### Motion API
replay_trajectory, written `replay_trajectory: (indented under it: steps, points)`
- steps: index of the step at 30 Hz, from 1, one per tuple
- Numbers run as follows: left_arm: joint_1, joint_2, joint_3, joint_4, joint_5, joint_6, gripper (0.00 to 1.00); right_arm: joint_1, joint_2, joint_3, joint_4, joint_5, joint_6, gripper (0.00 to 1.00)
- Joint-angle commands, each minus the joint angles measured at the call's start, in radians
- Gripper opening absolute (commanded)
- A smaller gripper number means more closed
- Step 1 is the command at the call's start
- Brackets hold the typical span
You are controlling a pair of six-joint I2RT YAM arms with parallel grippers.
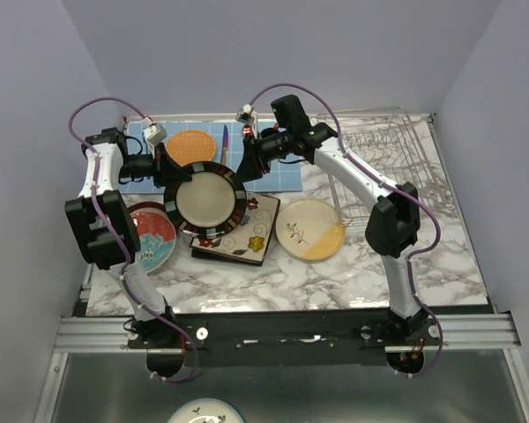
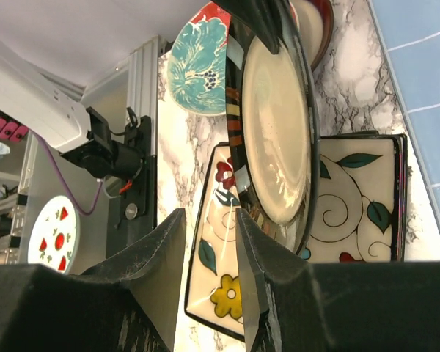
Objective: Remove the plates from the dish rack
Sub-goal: Place the plate at the center of the board.
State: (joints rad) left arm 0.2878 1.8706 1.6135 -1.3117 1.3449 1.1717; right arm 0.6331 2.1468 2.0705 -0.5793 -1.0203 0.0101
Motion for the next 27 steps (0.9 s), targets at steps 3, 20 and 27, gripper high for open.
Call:
replay_trajectory:
  steps: [3,20,27]
  points:
    - [-0.013,0.009,0.066,-0.204,0.077,-0.136,0.00,0.004,-0.030,-0.023,-0.002,-0.047,-0.025,0.40]
    - [0.019,0.048,0.242,-0.208,-0.026,-0.329,0.00,0.004,-0.103,-0.121,0.012,-0.008,-0.079,0.39]
    - [0.097,0.071,0.322,-0.210,-0.136,-0.371,0.00,0.002,-0.119,-0.128,-0.017,0.014,-0.116,0.38]
